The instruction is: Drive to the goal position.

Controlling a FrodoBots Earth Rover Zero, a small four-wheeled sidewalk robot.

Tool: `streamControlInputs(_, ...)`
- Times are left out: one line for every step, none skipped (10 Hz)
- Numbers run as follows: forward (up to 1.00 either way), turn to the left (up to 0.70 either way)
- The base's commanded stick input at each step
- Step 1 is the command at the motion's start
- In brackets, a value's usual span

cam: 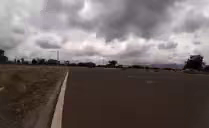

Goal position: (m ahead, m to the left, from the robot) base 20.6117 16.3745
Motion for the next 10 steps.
streamControlInputs(0.00, 0.00)
streamControlInputs(0.00, 0.00)
streamControlInputs(0.00, 0.00)
streamControlInputs(0.00, 0.00)
streamControlInputs(0.00, 0.00)
streamControlInputs(0.12, 0.00)
streamControlInputs(0.27, 0.00)
streamControlInputs(0.50, 0.00)
streamControlInputs(0.50, 0.00)
streamControlInputs(0.50, 0.00)
